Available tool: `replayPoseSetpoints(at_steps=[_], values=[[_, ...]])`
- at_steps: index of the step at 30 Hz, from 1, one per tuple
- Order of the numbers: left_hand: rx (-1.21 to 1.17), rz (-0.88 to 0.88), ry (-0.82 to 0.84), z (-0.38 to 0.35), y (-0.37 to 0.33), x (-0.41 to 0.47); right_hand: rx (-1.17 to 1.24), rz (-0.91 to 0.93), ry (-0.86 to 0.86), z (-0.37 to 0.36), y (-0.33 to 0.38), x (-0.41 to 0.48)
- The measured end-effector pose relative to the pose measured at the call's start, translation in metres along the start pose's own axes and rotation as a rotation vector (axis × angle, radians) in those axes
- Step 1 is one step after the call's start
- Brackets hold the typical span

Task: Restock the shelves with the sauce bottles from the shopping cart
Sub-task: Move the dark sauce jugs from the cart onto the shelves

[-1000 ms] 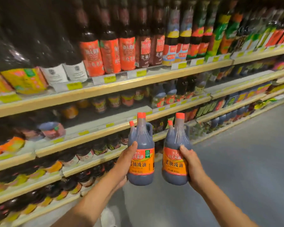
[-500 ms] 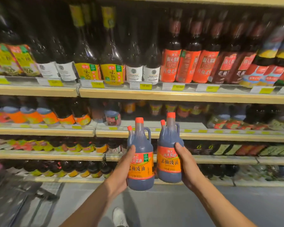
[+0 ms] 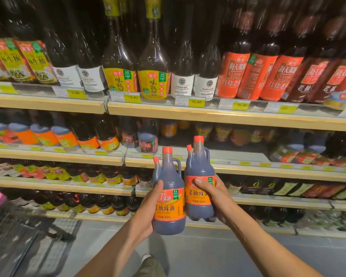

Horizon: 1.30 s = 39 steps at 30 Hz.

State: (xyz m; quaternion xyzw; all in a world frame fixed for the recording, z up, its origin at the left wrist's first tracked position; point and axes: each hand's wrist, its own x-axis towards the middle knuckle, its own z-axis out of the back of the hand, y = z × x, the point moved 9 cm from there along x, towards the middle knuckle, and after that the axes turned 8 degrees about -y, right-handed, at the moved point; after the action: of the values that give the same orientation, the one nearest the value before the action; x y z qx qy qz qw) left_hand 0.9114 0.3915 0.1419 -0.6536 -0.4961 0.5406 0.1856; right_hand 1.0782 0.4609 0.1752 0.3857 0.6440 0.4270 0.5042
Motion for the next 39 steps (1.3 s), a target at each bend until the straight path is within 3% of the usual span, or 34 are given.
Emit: replayPoseSetpoints(at_steps=[17, 23, 39], values=[[0.006, 0.028, -0.117, 0.075, -0.016, 0.047, -0.268, 0.106, -0.059, -0.033, 0.056, 0.158], [0.007, 0.027, -0.105, 0.089, -0.028, 0.053, -0.362, 0.024, -0.141, -0.039, 0.058, 0.206], [-0.001, 0.050, -0.201, 0.109, -0.023, 0.071, -0.647, -0.061, -0.020, -0.061, 0.029, 0.238]])
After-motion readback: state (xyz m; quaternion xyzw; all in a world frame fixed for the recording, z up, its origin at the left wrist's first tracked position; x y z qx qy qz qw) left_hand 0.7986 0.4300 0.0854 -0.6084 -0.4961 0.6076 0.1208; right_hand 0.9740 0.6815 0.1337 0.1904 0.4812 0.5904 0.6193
